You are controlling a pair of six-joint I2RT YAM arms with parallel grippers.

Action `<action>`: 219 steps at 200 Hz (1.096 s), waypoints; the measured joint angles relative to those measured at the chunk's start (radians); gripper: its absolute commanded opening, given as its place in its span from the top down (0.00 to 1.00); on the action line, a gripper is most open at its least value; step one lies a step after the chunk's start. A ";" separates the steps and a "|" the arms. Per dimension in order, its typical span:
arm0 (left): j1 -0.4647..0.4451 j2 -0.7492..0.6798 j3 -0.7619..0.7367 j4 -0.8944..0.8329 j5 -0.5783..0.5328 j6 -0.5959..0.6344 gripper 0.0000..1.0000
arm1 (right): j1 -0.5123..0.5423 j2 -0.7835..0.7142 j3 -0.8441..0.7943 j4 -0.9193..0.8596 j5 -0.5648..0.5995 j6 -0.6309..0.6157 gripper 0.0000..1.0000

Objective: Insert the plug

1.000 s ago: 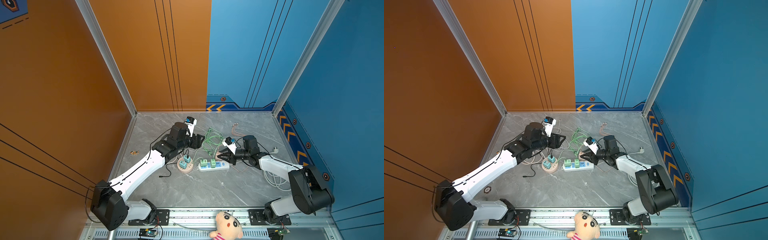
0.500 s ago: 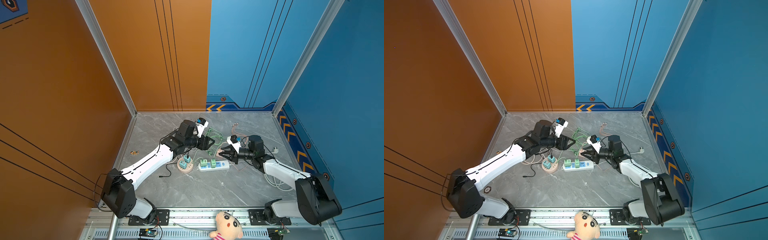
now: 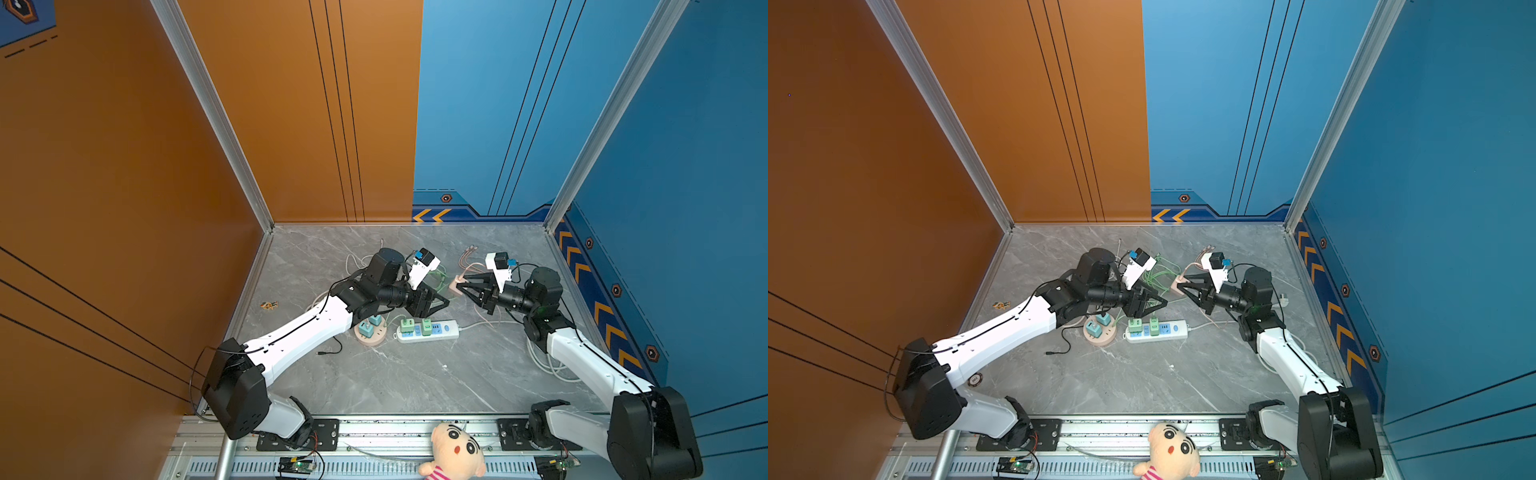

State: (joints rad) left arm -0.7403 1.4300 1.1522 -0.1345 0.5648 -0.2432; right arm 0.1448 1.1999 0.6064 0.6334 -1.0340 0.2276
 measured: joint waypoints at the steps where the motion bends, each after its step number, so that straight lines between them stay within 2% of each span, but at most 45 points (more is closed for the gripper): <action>1: 0.000 -0.001 -0.002 0.003 0.002 -0.001 0.42 | 0.000 0.002 0.000 0.010 -0.002 0.010 1.00; 36: 0.000 -0.022 -0.058 0.131 0.024 -0.035 0.42 | 0.002 0.132 -0.025 0.467 -0.014 0.397 1.00; 66: 0.000 -0.023 -0.097 0.216 0.019 -0.066 0.42 | 0.041 0.214 -0.014 0.633 -0.025 0.567 1.00; 93: 0.000 -0.047 -0.127 0.256 -0.017 -0.079 0.42 | 0.084 0.231 -0.003 0.689 -0.037 0.623 1.00; 131: 0.021 -0.082 -0.176 0.330 -0.053 -0.119 0.42 | 0.091 0.228 0.037 0.723 -0.040 0.679 1.00; 219: 0.040 -0.082 -0.222 0.526 -0.055 -0.222 0.42 | 0.113 0.200 0.039 0.740 -0.041 0.694 1.00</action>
State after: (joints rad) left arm -0.7006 1.3483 0.9302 0.3916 0.5098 -0.4652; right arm 0.2573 1.4002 0.6453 1.3731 -1.0748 0.9218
